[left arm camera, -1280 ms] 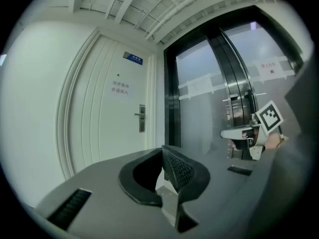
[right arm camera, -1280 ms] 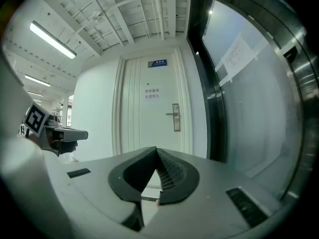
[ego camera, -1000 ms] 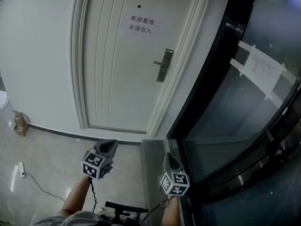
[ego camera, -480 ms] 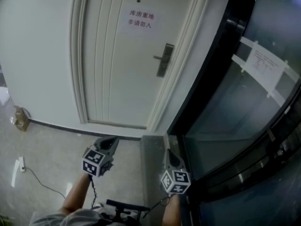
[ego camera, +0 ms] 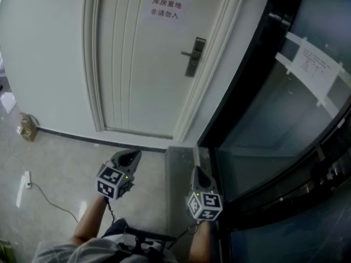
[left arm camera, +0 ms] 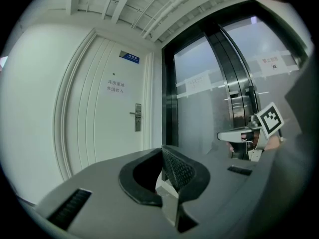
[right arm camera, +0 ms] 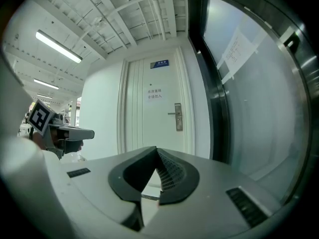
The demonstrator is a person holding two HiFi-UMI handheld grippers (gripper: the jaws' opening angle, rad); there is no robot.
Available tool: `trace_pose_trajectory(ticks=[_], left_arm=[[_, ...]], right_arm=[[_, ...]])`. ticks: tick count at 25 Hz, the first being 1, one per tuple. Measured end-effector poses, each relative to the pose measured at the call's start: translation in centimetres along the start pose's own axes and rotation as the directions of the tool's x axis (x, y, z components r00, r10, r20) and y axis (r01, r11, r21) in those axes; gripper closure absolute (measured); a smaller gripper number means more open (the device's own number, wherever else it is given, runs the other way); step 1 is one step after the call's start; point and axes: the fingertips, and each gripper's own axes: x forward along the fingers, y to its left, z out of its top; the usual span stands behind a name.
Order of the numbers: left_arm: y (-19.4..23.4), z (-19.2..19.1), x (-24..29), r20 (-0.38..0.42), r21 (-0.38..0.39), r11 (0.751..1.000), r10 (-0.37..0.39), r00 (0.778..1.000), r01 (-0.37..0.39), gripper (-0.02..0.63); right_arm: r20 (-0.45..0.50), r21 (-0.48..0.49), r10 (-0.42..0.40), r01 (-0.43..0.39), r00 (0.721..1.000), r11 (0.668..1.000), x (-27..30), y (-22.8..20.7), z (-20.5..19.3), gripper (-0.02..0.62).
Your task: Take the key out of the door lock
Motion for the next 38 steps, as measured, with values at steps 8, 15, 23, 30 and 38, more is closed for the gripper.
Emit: trace_pose_trajectory(ticks=[8,15,23,30,38], left_arm=[[0.8,-0.5,2.4,-0.003,-0.007,1.000,-0.009,1.000,0.009,0.598],[4.3,0.6,7.3,0.009,-0.002,1.000,-0.017,1.000,0.018,0.598],[8.7,2.5,14.3,0.020,0.010,0.999,-0.044,0.999,0.044,0.598],[12.5,3.4,19.3,0.012,0.004,0.999,-0.054,0.998,0.054,0.600],[16.9,3.8,23.2,0.016,0.002,0.998,-0.056,0.998,0.056,0.598]], right_arm=[[0.007,0.001,-0.005,0.005,1.000,1.000,2.2,-1.0,-0.2,0.584],[0.010,-0.019,-0.021,0.021,1.000,1.000,7.4,-2.3,0.8,0.584],[0.020,-0.012,-0.035,0.035,0.999,0.999,14.8,-4.3,2.8,0.584],[0.009,-0.004,-0.045,0.045,0.999,0.999,20.7,-5.6,3.9,0.584],[0.005,-0.004,-0.055,0.055,0.998,0.998,26.3,-6.0,4.3,0.584]])
